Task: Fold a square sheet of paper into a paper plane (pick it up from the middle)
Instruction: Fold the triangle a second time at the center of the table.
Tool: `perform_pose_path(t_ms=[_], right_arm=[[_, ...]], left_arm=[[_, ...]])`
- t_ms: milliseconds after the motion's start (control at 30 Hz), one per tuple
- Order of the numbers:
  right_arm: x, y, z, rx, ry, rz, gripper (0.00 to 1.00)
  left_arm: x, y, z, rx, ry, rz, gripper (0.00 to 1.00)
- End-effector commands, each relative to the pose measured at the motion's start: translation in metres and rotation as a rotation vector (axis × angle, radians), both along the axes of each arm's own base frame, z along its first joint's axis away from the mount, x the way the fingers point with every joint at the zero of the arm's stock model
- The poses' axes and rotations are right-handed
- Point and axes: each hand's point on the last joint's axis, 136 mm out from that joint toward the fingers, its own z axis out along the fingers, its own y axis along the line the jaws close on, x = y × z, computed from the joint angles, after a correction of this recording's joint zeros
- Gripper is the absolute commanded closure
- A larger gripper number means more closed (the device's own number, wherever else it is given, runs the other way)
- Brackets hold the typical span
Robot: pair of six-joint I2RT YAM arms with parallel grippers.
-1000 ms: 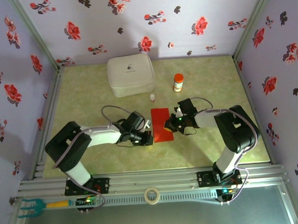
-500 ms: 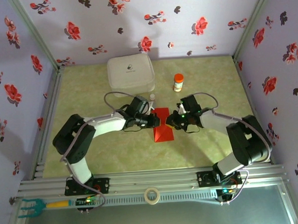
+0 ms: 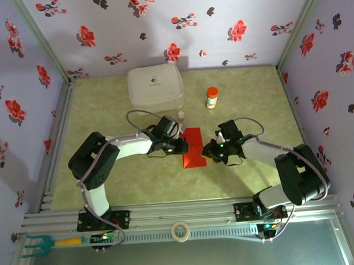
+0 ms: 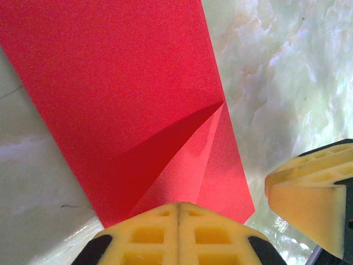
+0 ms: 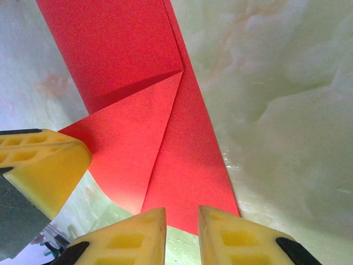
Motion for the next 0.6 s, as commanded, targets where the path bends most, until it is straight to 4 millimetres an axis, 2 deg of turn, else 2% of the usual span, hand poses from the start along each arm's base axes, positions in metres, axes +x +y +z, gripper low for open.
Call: perform_pose_path(t_ms=[0, 367, 567], right_arm=[[-0.004, -0.003, -0.005, -0.018, 0.032, -0.023, 0.76], [-0.016, -0.003, -0.012, -0.031, 0.064, -0.032, 0.64], [-0.017, 0.000, -0.013, -0.028, 0.065, -0.036, 0.61]], left_arm=[[0.000, 0.000, -0.005, 0.017, -0.003, -0.028, 0.94], [-0.012, 0.012, -0.035, 0.061, 0.047, -0.022, 0.94], [-0.014, 0.015, -0.036, 0.066, 0.049, -0.021, 0.95]])
